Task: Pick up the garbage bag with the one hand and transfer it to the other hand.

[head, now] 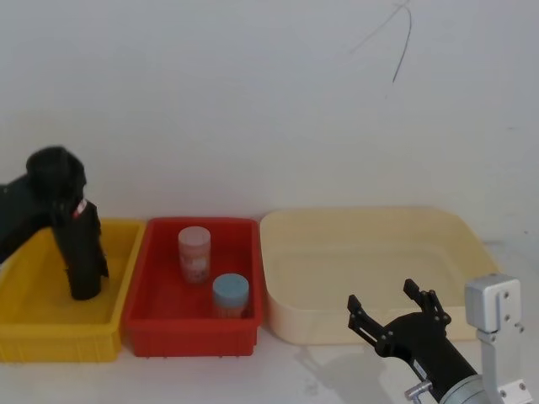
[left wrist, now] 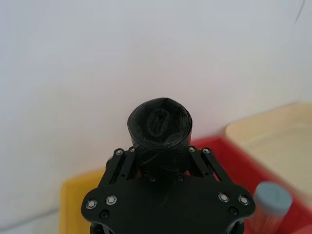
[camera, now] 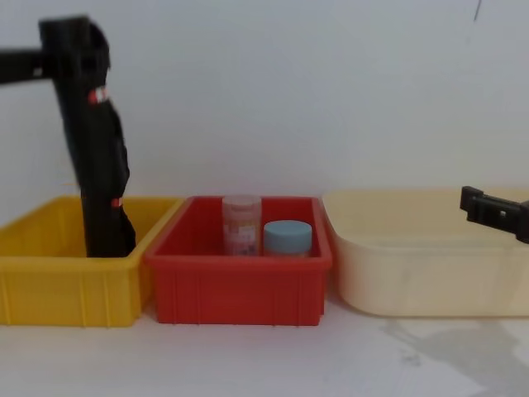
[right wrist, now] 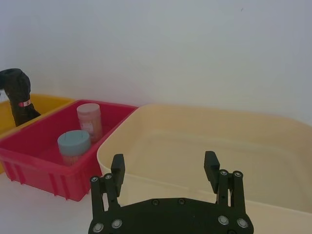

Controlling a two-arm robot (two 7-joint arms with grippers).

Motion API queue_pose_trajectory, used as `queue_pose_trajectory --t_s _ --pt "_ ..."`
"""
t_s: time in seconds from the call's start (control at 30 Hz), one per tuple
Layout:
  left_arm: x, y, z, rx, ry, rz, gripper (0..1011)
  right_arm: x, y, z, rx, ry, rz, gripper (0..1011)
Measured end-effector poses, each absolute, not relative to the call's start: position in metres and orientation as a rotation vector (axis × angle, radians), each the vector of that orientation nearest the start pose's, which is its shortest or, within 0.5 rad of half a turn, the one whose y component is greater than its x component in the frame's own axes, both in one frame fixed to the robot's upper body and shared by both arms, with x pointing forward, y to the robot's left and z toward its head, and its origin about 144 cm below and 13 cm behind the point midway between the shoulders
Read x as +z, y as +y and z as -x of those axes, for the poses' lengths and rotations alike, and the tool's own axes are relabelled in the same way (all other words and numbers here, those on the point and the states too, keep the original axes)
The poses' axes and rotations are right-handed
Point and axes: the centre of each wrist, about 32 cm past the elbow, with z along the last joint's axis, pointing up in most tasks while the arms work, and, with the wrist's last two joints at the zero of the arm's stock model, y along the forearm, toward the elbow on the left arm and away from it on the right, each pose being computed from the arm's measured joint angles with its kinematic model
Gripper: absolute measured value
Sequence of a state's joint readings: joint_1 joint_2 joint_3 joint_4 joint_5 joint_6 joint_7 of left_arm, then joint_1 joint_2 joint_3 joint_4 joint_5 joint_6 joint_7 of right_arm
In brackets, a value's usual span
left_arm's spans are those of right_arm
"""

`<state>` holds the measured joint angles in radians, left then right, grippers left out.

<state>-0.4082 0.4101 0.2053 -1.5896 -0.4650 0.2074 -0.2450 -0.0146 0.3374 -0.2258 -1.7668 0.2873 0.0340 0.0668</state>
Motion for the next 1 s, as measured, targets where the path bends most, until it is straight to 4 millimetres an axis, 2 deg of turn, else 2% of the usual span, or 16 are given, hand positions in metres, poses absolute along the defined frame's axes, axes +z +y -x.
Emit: queue_pose_trajectory --t_s 0.2,0.33,0.63,1.0 --pt "1.324 0.275 -0.552 1.053 -0.106 0.142 359 1.189 -0.237 -0.443 -1.229 -0.075 -0.026 1001" --pt "1.334 0.269 -0.557 1.005 -0.089 0.169 359 1.189 -0.237 -0.443 -1.230 -0.075 -0.026 1001" --pt "1.344 0.251 -0.572 0.893 -0.037 0.199 359 1.189 -0.237 -0.443 -1.229 -0.075 -0.026 1001" --pt "1.351 0.224 -0.606 0.743 0.019 0.161 359 1.189 -0.237 -0.443 -1.229 -0.075 -0.026 1001"
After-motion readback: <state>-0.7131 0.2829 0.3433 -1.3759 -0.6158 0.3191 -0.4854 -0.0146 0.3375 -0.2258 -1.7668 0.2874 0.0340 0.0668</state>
